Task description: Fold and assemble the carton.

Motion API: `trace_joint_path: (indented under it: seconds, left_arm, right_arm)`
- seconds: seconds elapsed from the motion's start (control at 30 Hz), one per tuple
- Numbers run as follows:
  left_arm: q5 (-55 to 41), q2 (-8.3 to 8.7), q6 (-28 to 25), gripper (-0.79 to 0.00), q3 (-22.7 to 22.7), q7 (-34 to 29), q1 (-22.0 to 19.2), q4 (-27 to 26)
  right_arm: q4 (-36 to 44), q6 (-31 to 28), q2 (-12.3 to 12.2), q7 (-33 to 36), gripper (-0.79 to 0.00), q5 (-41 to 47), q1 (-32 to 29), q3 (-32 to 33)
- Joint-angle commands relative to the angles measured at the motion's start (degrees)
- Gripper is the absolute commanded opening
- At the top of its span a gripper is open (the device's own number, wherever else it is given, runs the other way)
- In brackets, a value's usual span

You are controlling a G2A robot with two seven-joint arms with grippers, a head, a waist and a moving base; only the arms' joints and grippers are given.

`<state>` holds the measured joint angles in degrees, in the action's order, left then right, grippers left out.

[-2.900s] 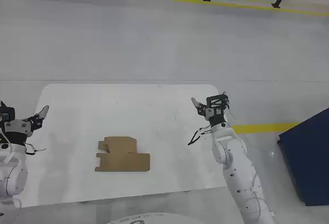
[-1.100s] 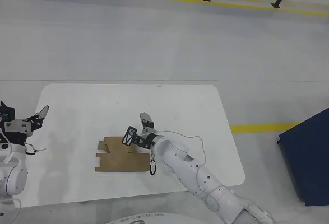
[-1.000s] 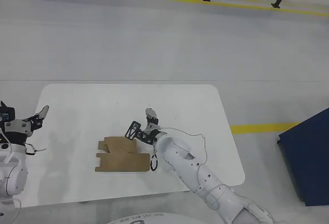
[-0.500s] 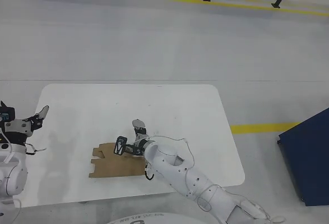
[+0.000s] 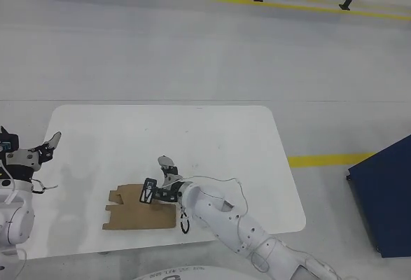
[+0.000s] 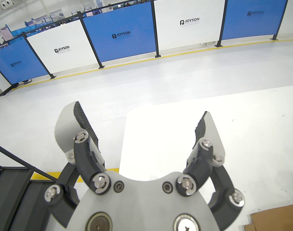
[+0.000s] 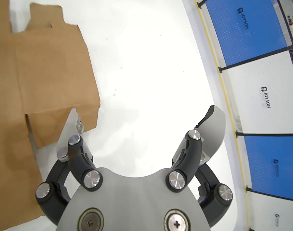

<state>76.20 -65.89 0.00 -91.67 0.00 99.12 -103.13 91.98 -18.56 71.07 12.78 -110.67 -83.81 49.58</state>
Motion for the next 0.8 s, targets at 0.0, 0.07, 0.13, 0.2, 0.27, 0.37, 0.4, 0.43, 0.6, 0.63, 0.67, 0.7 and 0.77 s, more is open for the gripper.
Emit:
trace_joint_path:
  seconds: [0.0,0.07,0.13,0.2,0.27,0.37,0.4,0.43,0.6,0.63,0.67,0.7,0.77]
  left_arm:
    - [0.0,0.0,0.0,0.0,0.0,0.0,0.0,0.0]
    - [0.0,0.0,0.0,0.0,0.0,0.0,0.0,0.0]
    - [0.0,0.0,0.0,0.0,0.0,0.0,0.0,0.0]
    - [0.0,0.0,0.0,0.0,0.0,0.0,0.0,0.0]
    - [0.0,0.0,0.0,0.0,0.0,0.0,0.0,0.0]
    - [0.0,0.0,0.0,0.0,0.0,0.0,0.0,0.0]
    - [0.0,0.0,0.0,0.0,0.0,0.0,0.0,0.0]
    - [0.0,0.0,0.0,0.0,0.0,0.0,0.0,0.0]
    - [0.0,0.0,0.0,0.0,0.0,0.0,0.0,0.0]
    - [0.0,0.0,0.0,0.0,0.0,0.0,0.0,0.0]
    - [0.0,0.0,0.0,0.0,0.0,0.0,0.0,0.0]
    - [0.0,0.0,0.0,0.0,0.0,0.0,0.0,0.0]
    - [0.0,0.0,0.0,0.0,0.0,0.0,0.0,0.0]
  right_arm:
    - [0.67,-2.72,-0.48,-2.36,0.0,1.42,-0.64,1.39]
    - [1.0,-5.65,-0.9,-3.78,0.0,2.33,-1.02,2.36]
    - [0.97,-10.37,-1.29,-4.9,-0.043,3.34,-0.94,2.84]
    - [0.25,-17.44,-1.7,-5.13,-0.077,4.52,-0.04,3.11]
    - [-0.09,-21.43,-1.93,-5.33,-0.071,5.76,0.79,3.45]
    - [-0.96,-25.5,-2.18,-5.72,-0.083,6.64,1.77,3.38]
    - [-1.35,-26.67,-2.22,-5.74,-0.083,7.11,2.0,3.28]
    - [-1.83,-27.68,-2.26,-5.54,-0.108,7.62,2.34,3.27]
    - [-4.08,-31.02,-2.13,-3.12,-0.139,11.14,4.16,2.92]
    - [-4.47,-30.4,-2.06,-2.3,-0.126,11.65,4.46,2.96]
    - [-4.6,-29.91,-1.96,-1.69,-0.123,12.19,4.68,2.76]
    - [-4.85,-29.84,-1.85,-1.36,-0.117,12.95,4.9,2.51]
    - [-5.64,-30.54,-1.68,-0.86,-0.135,14.55,5.72,2.1]
